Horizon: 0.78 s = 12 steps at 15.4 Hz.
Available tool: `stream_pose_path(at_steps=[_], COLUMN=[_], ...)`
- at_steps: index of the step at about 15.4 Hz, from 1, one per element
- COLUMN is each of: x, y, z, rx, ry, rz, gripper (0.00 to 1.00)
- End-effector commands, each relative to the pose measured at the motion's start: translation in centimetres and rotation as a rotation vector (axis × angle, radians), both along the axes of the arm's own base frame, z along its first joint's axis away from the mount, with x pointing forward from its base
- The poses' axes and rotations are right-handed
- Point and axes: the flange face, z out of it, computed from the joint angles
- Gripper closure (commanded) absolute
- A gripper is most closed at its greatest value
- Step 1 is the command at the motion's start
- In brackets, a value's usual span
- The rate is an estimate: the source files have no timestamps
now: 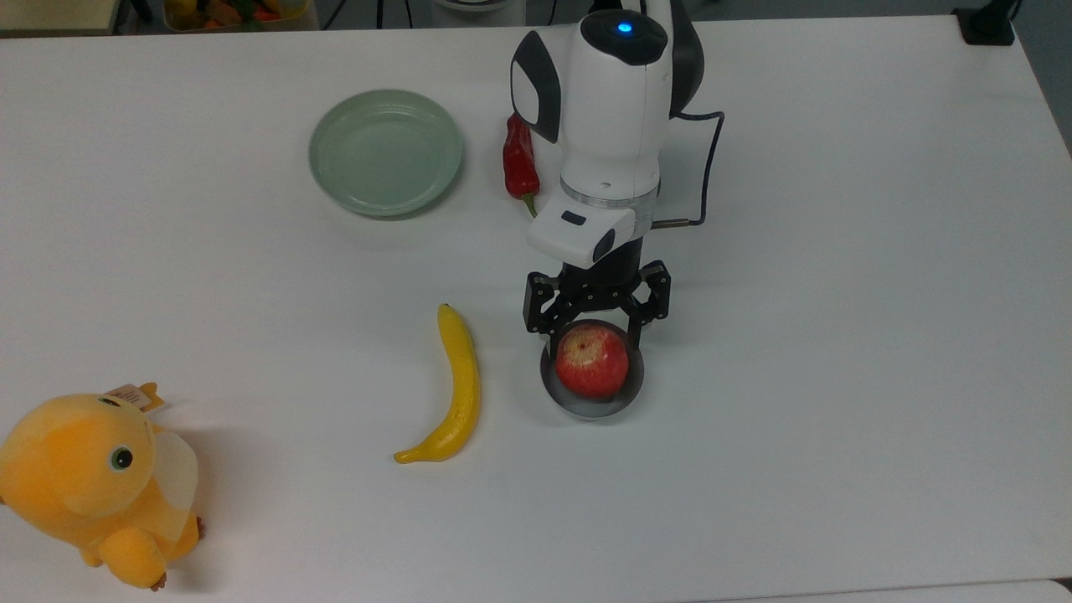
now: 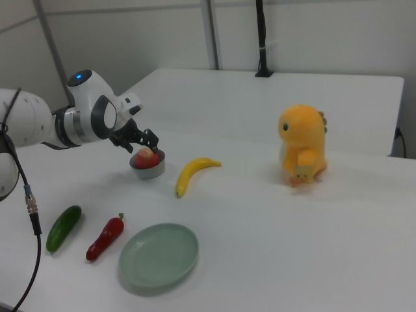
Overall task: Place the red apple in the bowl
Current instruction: 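Open the gripper and raise it away from the bowl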
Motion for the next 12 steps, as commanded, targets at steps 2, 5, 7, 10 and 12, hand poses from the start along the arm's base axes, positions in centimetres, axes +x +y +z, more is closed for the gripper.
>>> stream_pose_path(at_steps=[2, 5, 7, 10, 12], x=[0.0, -1.1, -2.3, -4.9, -7.7], y=[0.0, -1.0, -2.6, -5.1, -8.2], z=[1.9, 6.0, 9.7, 15.5, 20.5], rx=[0.006, 0.01, -0.015, 0.002, 0.061], ry=[-0.043, -0.057, -0.021, 0.06, 0.142], rz=[-0.021, -0.041, -0.082, -0.163, -0.244], gripper=[0.0, 0.0, 0.0, 0.0, 0.0])
